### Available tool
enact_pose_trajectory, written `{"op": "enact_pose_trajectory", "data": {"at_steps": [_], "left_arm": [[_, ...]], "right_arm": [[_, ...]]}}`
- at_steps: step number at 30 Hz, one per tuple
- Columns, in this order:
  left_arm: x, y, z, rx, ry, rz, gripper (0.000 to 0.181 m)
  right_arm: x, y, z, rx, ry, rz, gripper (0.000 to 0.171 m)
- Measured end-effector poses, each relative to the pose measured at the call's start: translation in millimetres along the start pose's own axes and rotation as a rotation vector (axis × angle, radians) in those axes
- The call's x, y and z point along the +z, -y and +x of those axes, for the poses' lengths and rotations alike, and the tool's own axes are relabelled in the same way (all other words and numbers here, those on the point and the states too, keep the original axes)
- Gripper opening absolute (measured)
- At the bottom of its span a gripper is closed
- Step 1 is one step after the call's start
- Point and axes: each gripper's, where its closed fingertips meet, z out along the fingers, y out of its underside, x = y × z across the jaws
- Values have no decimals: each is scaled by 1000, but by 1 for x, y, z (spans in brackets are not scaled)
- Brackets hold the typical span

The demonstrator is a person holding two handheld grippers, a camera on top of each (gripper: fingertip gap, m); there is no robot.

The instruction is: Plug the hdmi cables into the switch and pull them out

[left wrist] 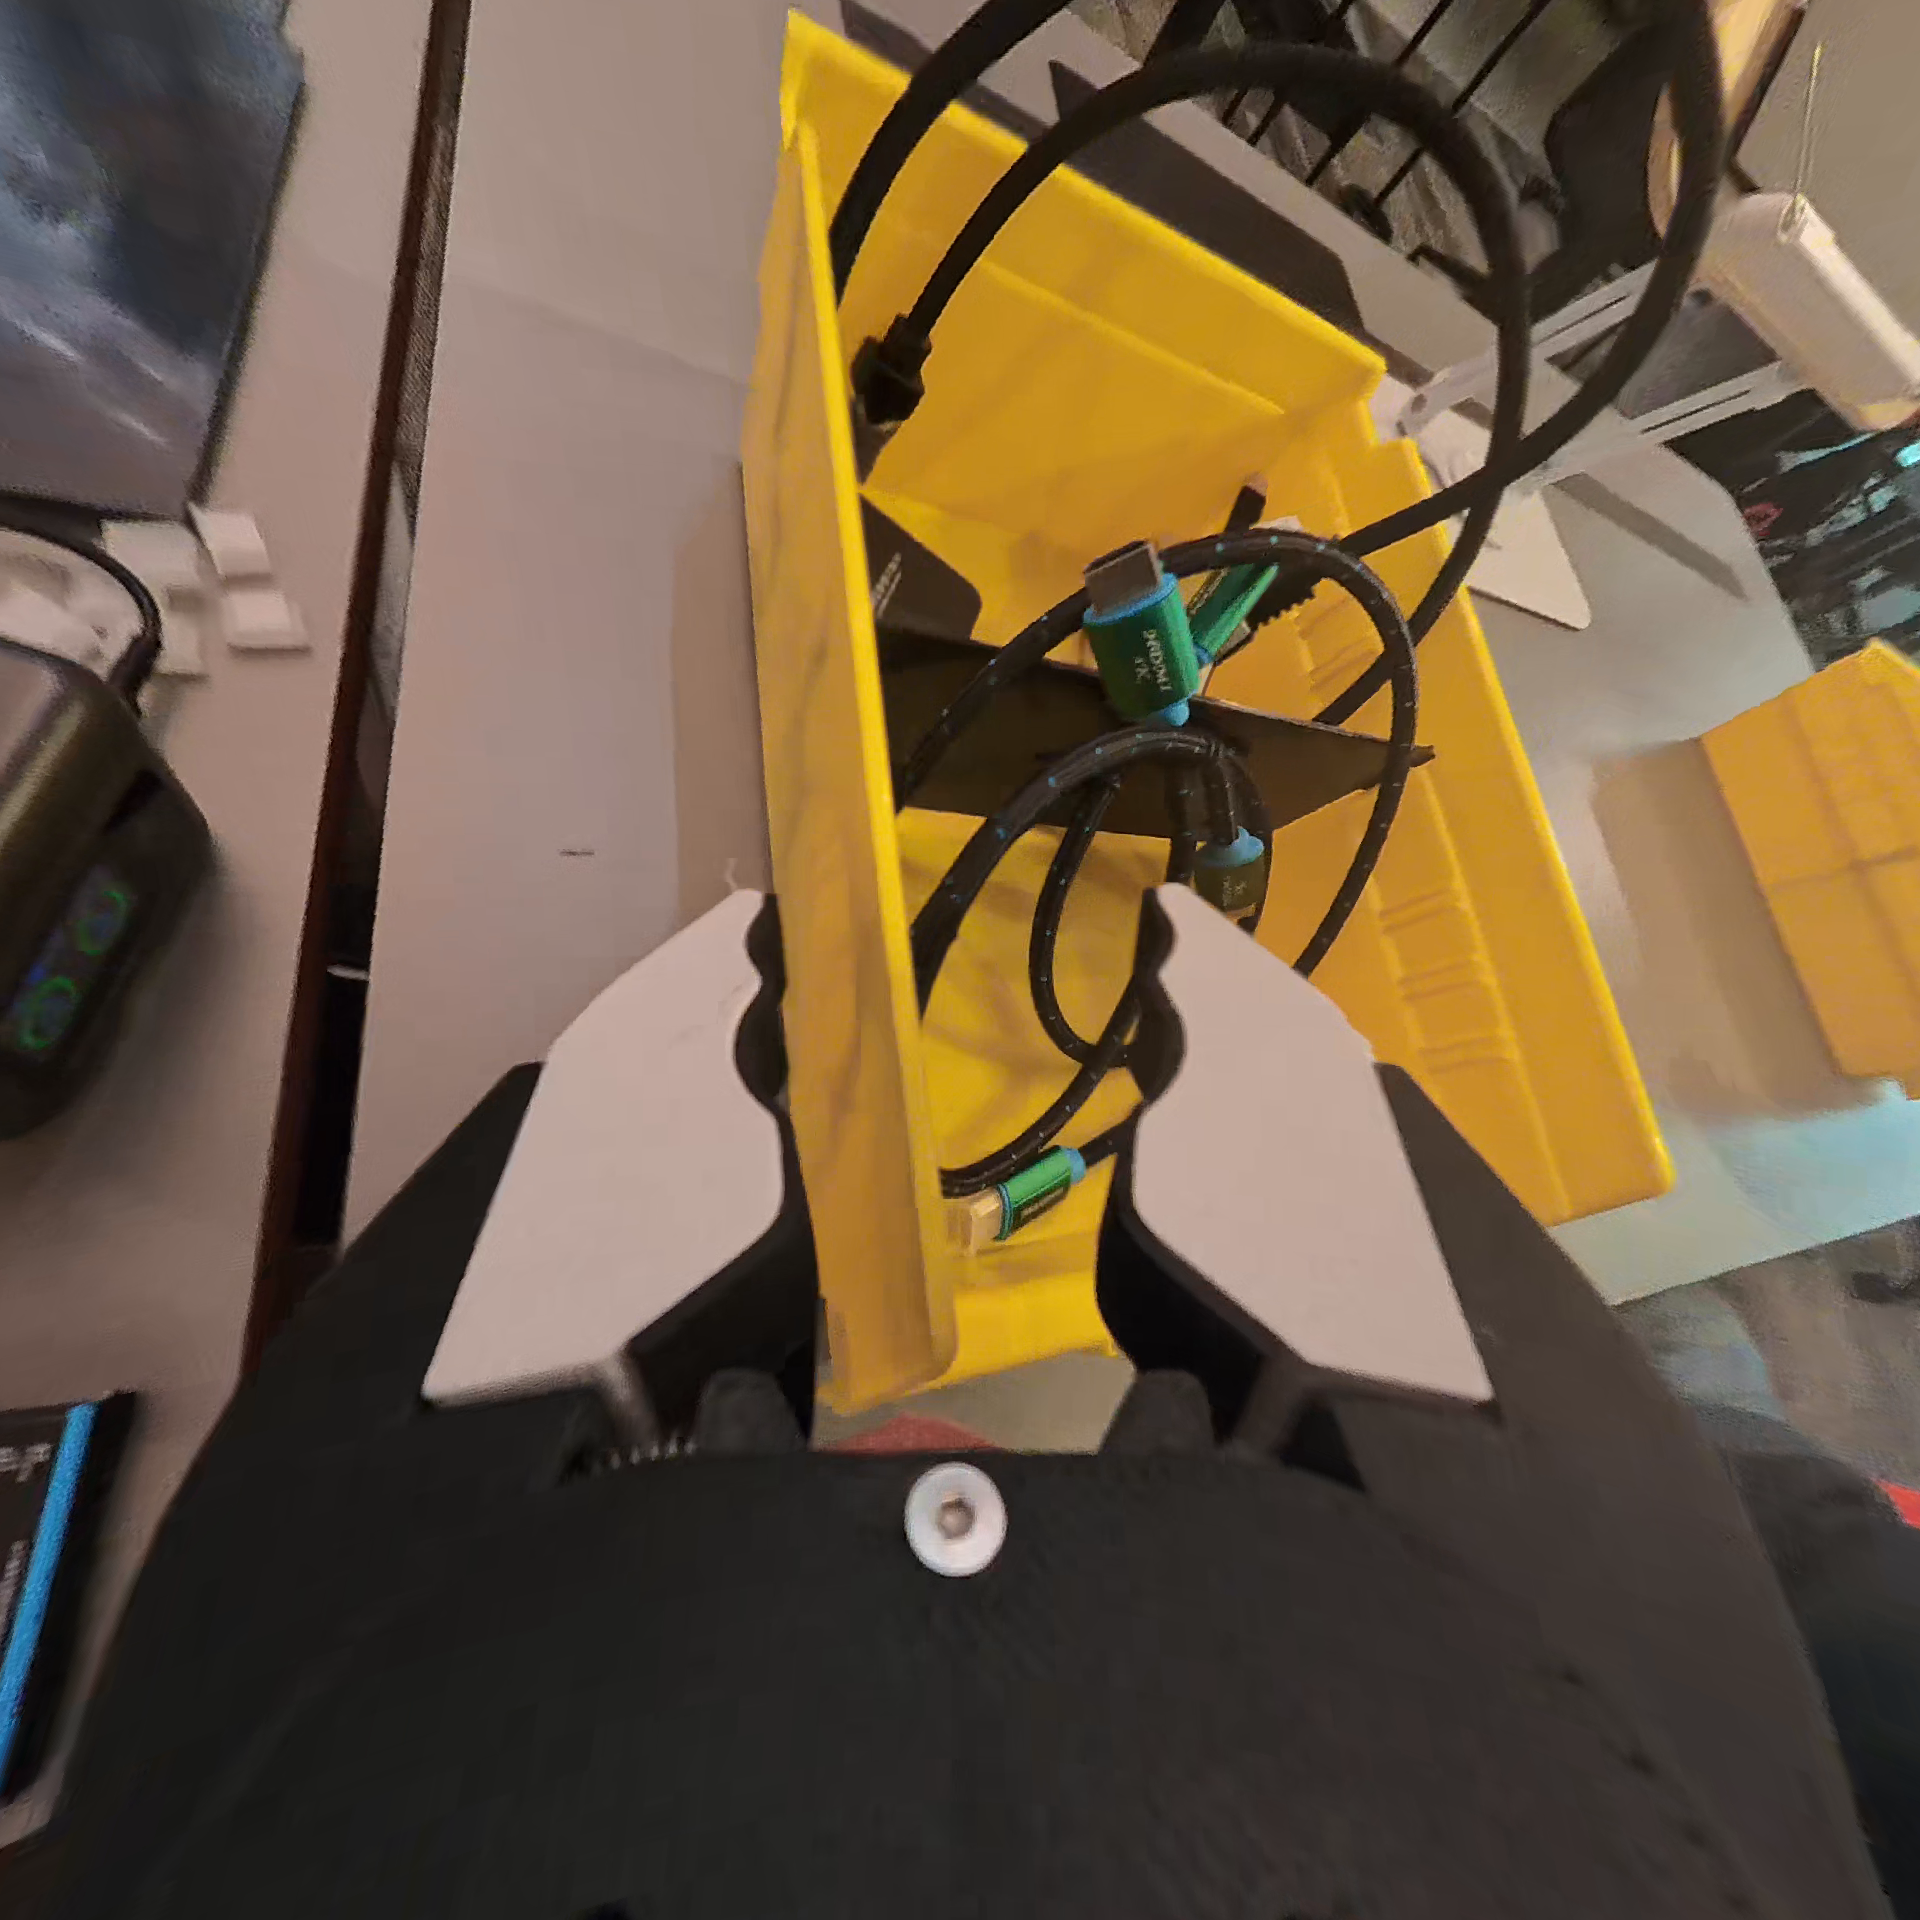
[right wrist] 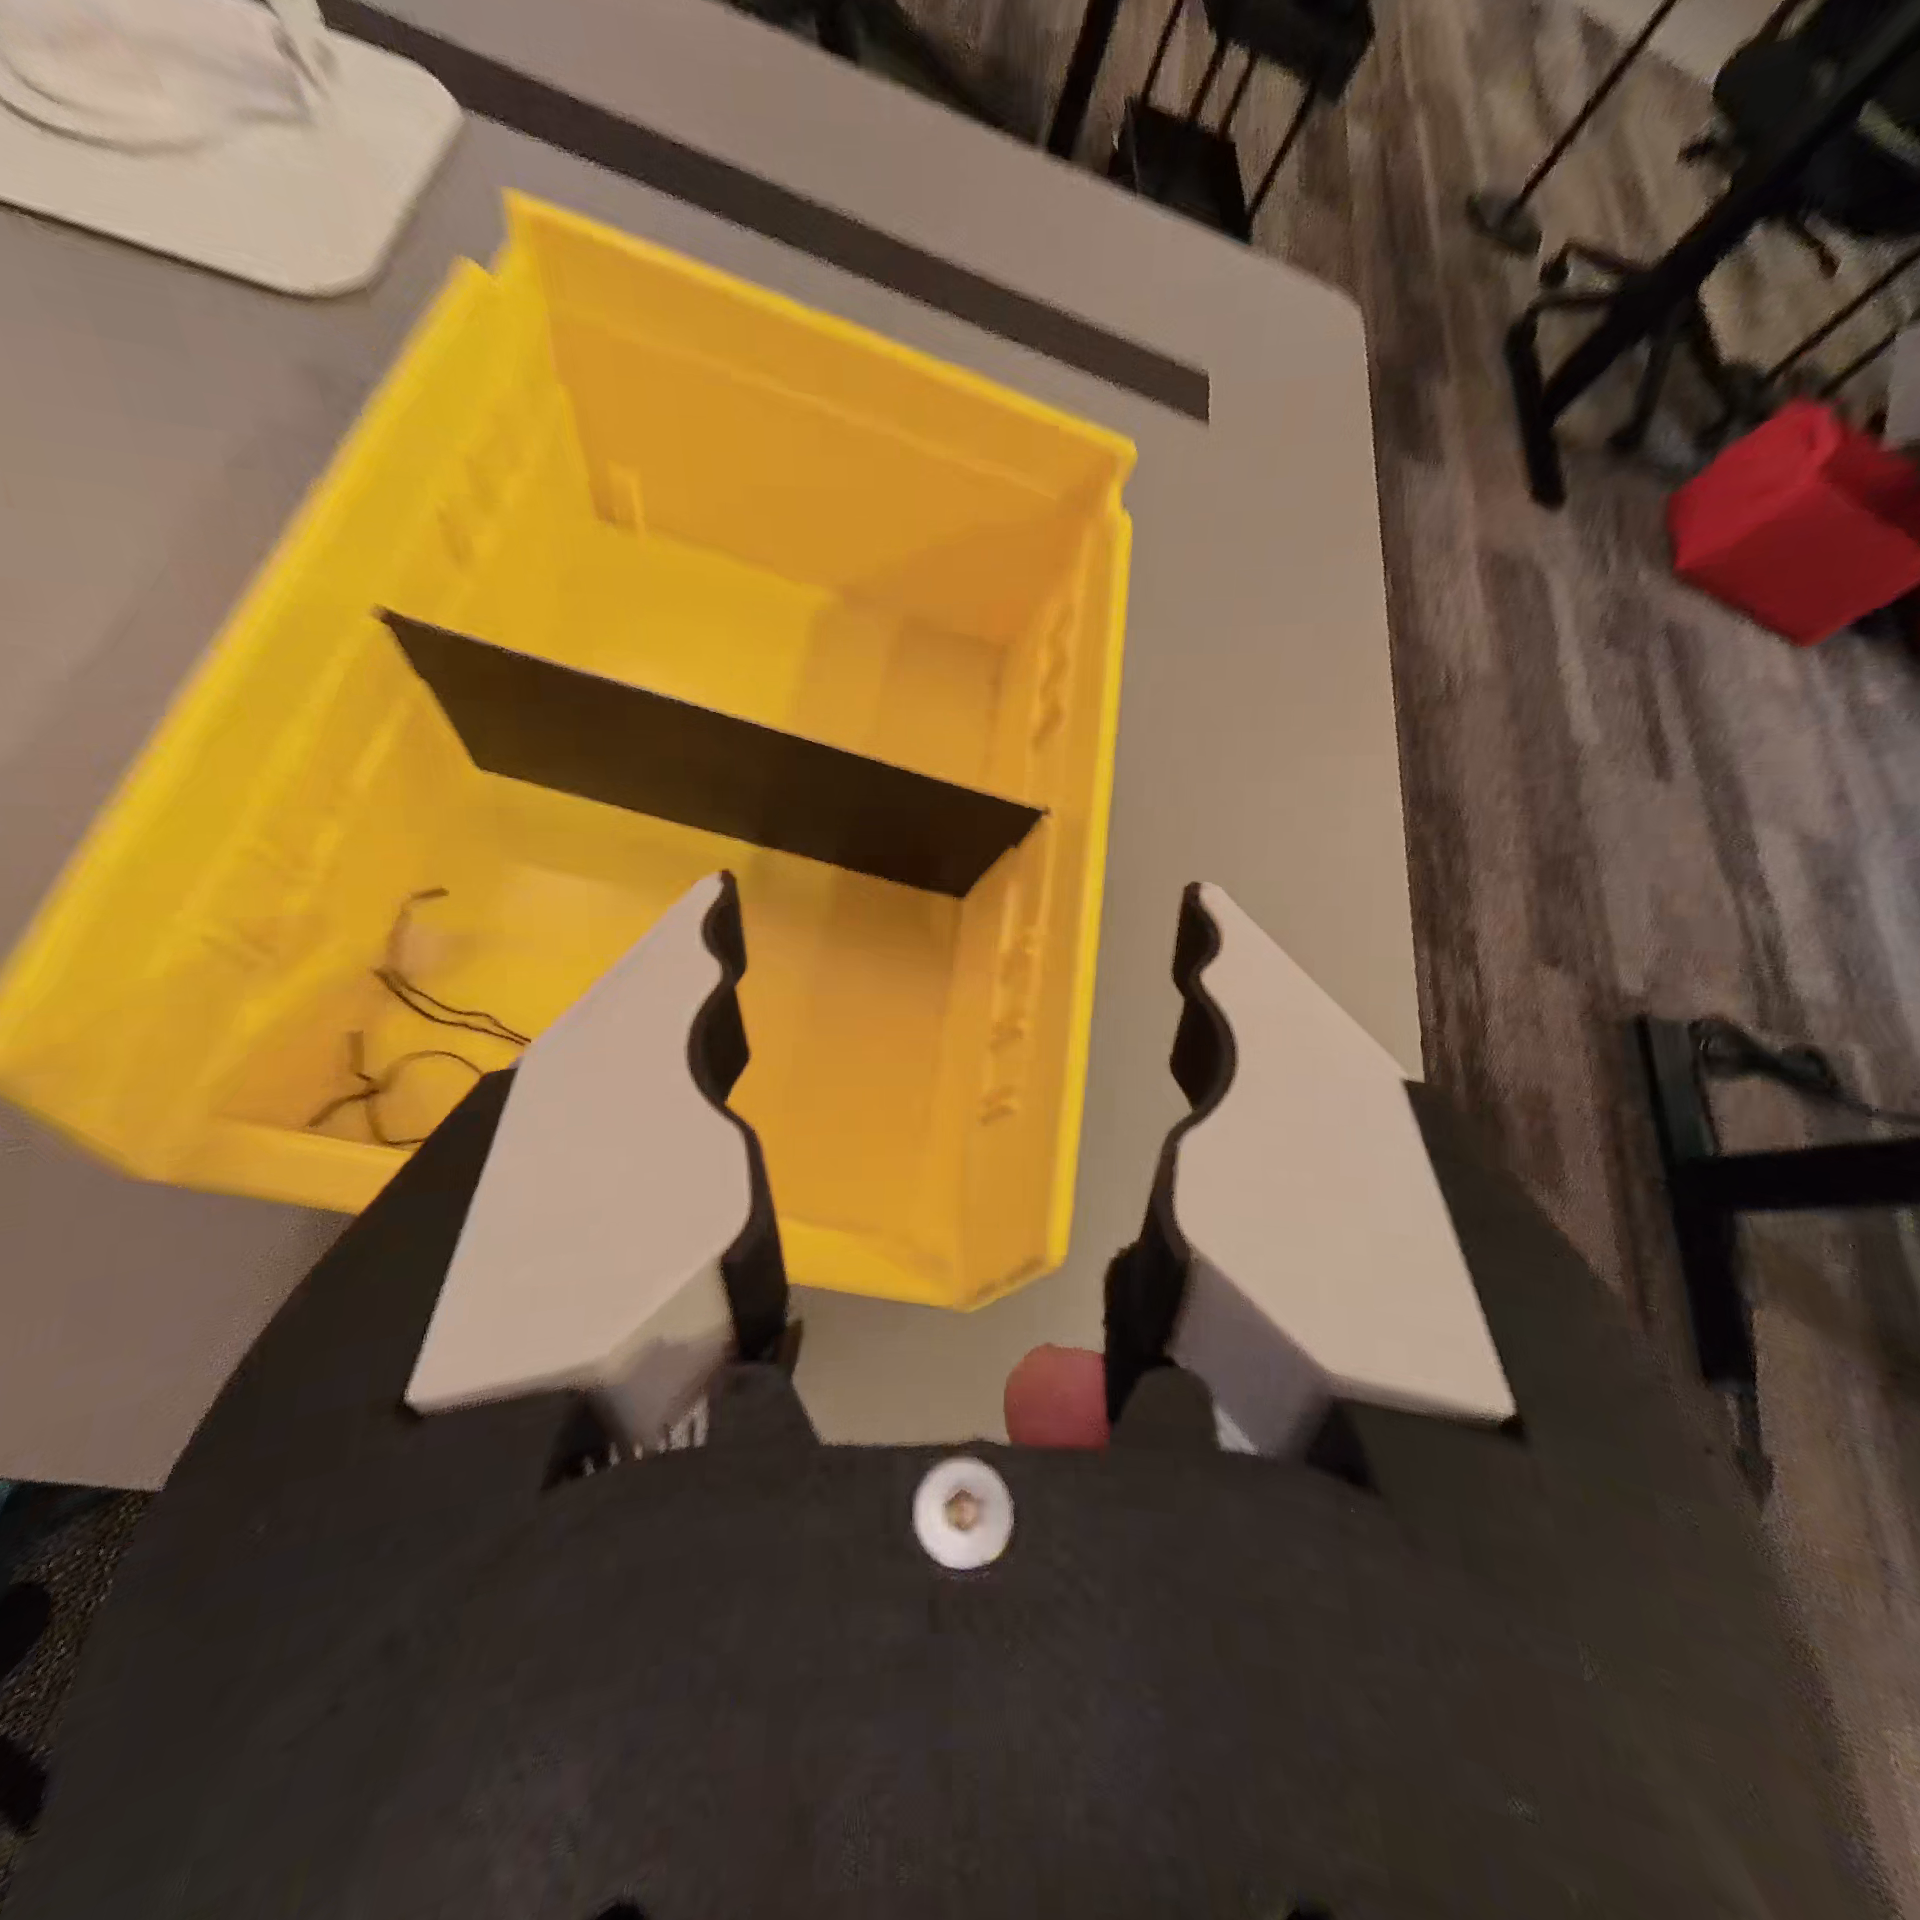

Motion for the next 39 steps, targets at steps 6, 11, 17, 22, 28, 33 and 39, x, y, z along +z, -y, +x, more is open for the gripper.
{"op": "enact_pose_trajectory", "data": {"at_steps": [6, 11, 17, 22, 28, 33, 39], "left_arm": [[-21, 30, 36, 147, -36, 136, 91], [-42, 57, 122, 370, -195, 285, 90], [-35, 27, 272, 639, -586, 234, 43], [8, -20, 363, 750, -725, 82, 33], [95, -88, 381, 763, -618, -157, 128], [149, -119, 345, 771, -474, -264, 139], [192, -160, 290, 732, -350, -466, 129]], "right_arm": [[-41, 68, -83, -90, 143, 159, 92], [-69, 117, -179, -145, 336, 270, 103], [-87, 160, -321, -102, 710, 357, 102], [-62, 158, -413, -109, 845, 282, 108], [-1, 135, -433, 40, 731, 233, 134], [43, 99, -424, 1, 635, 128, 131], [89, 35, -424, -193, 577, -109, 142]]}}
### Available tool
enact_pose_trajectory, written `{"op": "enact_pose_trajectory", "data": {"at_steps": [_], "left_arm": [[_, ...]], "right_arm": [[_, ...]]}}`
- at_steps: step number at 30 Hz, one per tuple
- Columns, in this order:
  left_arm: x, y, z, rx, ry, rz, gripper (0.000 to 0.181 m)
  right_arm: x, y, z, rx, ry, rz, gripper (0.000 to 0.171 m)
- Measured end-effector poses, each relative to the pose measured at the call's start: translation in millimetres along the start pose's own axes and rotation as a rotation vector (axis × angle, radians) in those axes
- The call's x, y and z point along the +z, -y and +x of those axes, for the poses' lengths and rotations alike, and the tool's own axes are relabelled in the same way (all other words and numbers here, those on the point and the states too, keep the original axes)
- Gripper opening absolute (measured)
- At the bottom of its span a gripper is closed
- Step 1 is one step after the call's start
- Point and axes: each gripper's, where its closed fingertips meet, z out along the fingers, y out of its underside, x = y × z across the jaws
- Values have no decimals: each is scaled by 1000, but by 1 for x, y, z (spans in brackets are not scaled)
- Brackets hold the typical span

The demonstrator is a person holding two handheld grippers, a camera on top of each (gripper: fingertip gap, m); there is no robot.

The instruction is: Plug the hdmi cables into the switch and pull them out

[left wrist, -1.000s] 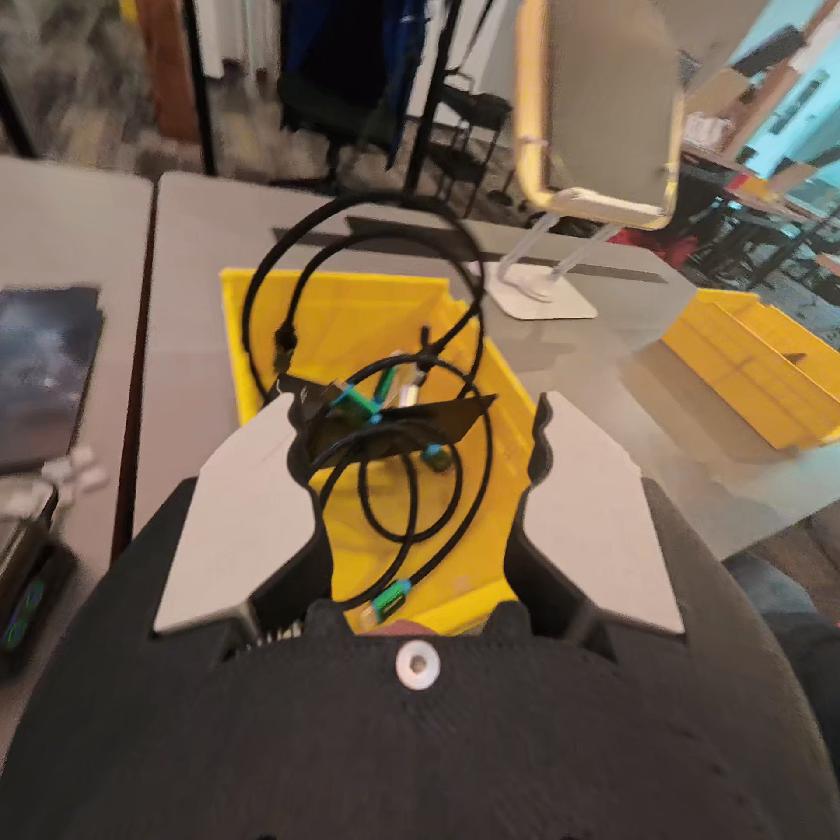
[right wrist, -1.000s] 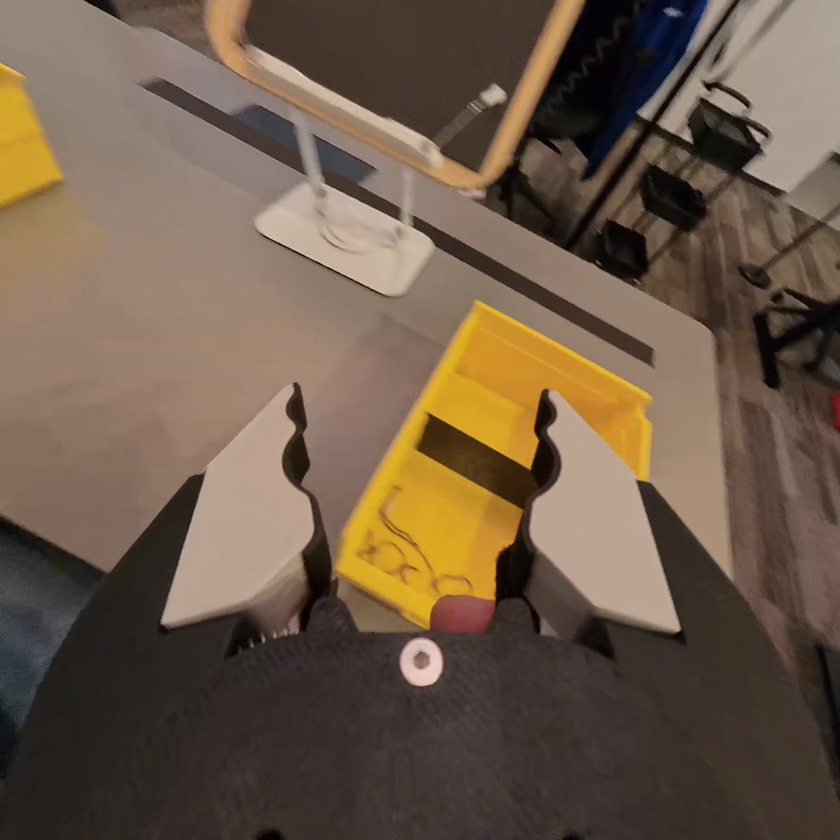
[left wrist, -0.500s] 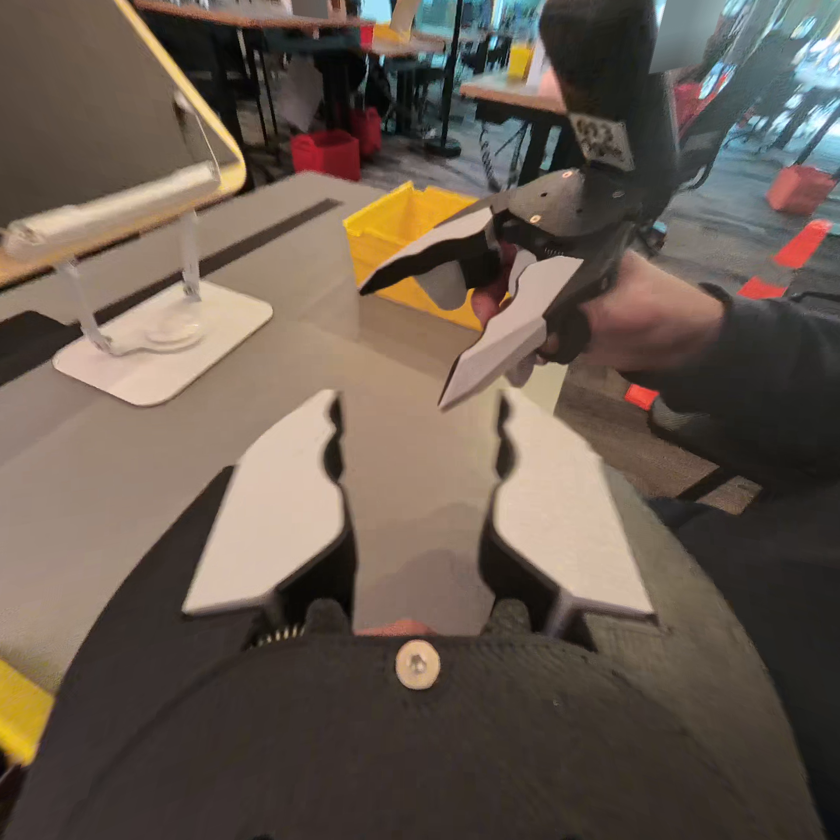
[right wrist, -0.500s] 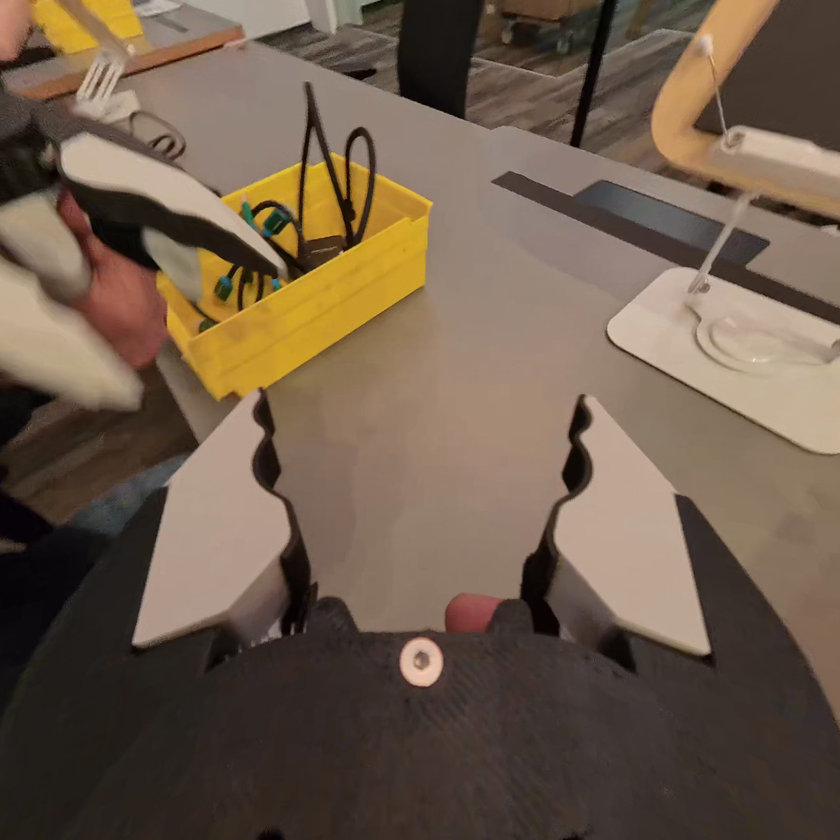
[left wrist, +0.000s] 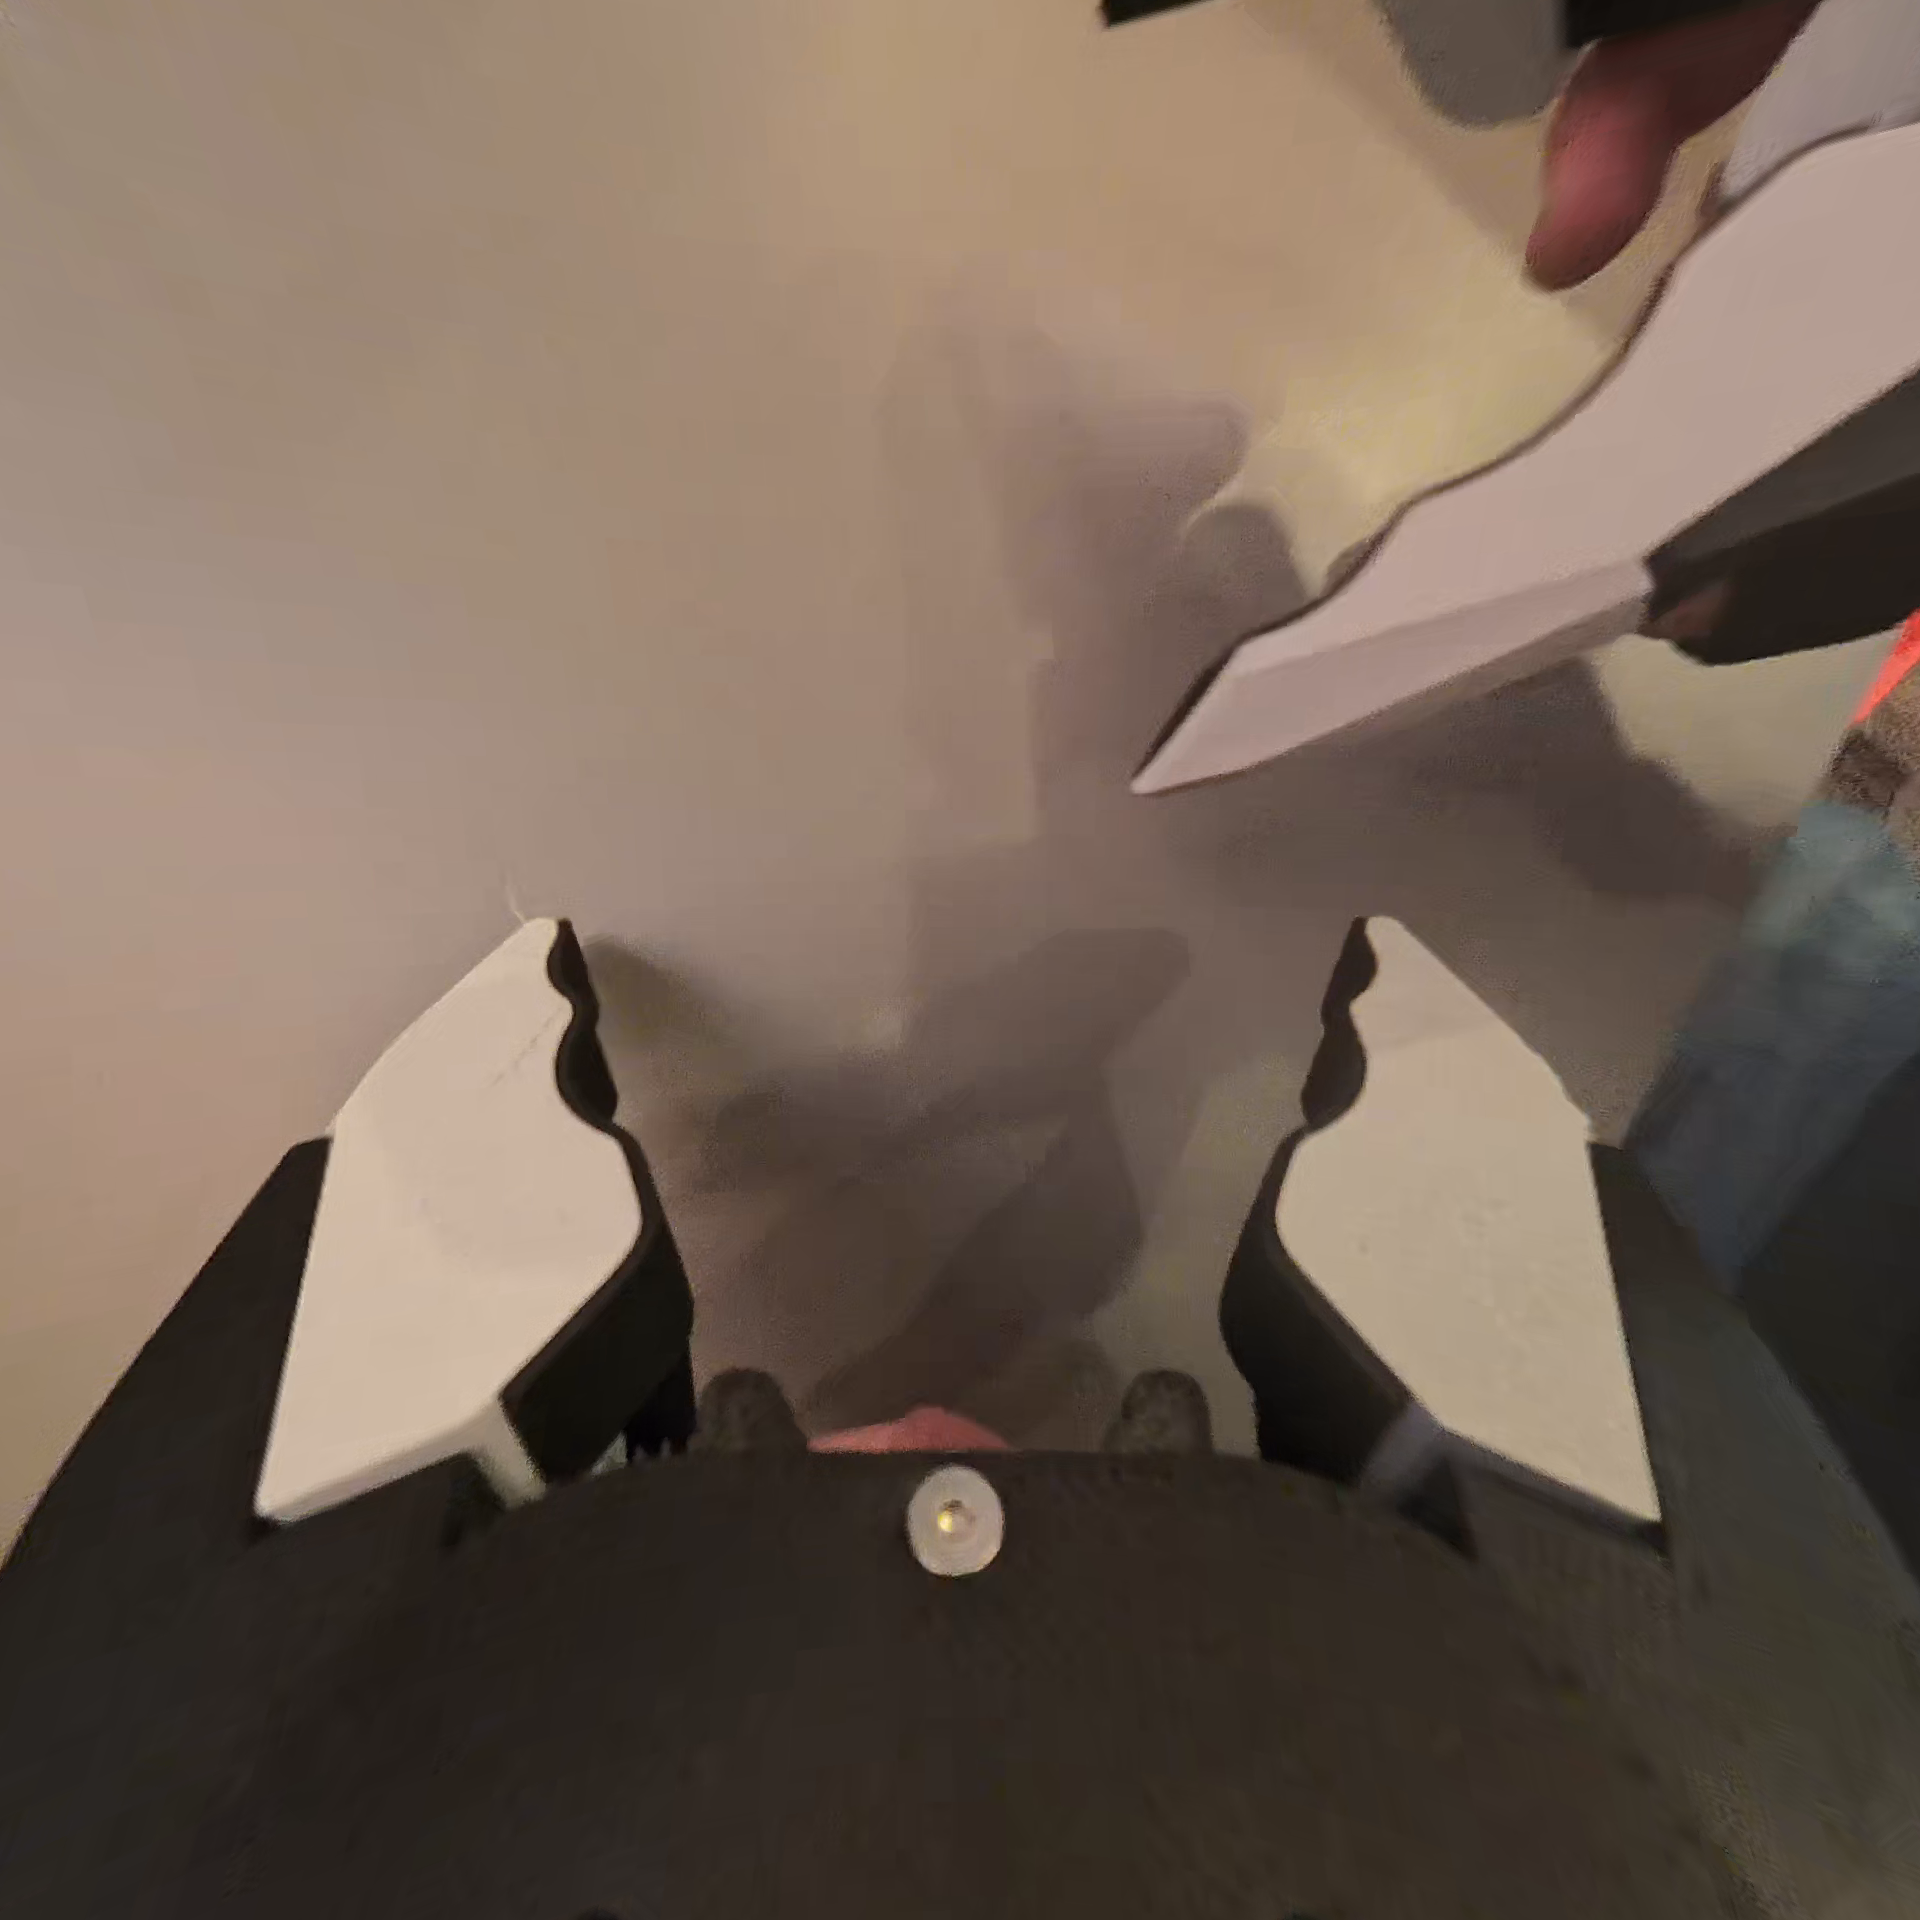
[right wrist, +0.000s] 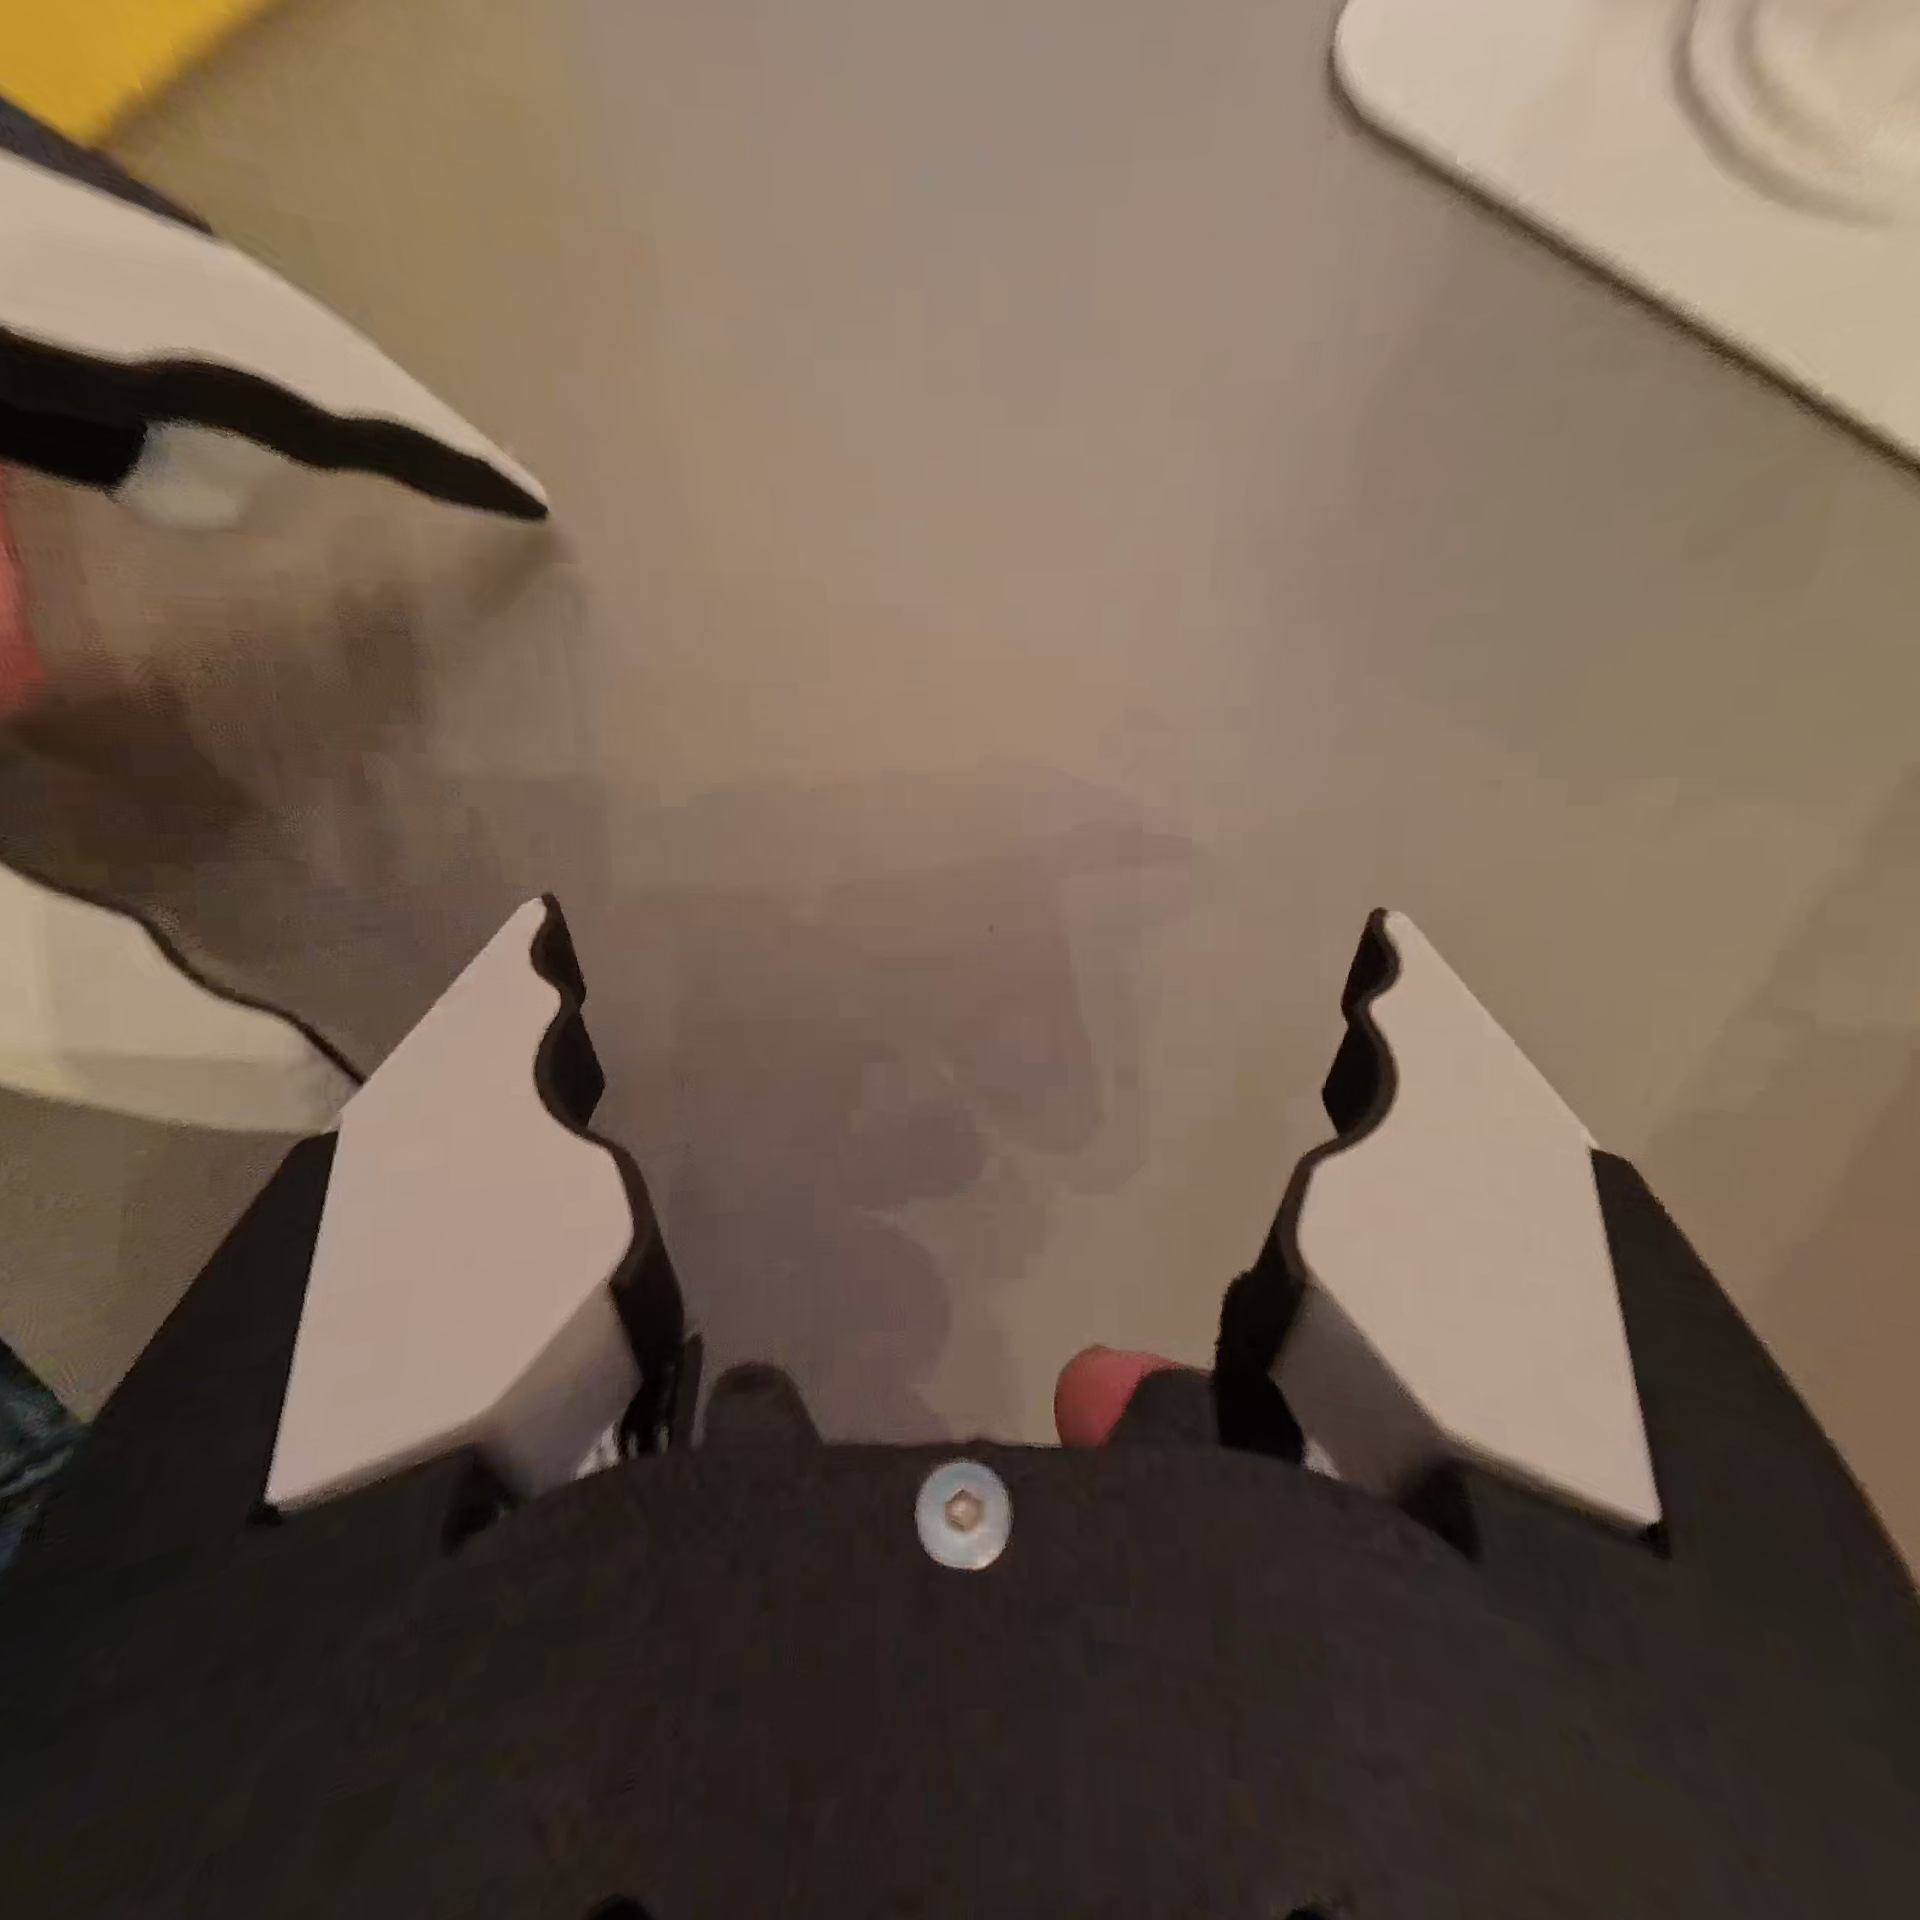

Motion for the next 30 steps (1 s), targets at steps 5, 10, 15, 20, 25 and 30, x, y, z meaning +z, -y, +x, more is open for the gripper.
{"op": "enact_pose_trajectory", "data": {"at_steps": [5, 10, 15, 20, 25, 30], "left_arm": [[8, -5, -8, 51, 83, -23, 130], [14, -8, -7, 104, 129, -45, 138], [18, -8, -9, 99, 132, -71, 147], [19, -7, -9, 83, 145, -86, 147], [20, -6, -9, 76, 152, -78, 147], [20, -6, -7, 86, 148, -89, 147]], "right_arm": [[18, -21, -19, -52, 72, -100, 155], [18, -20, -20, -52, 80, -52, 155], [18, -20, -18, -53, 85, -41, 155], [24, -17, -19, -15, 47, -67, 160], [24, -17, -19, -14, 46, -76, 160], [22, -18, -19, -34, 62, -90, 159]]}}
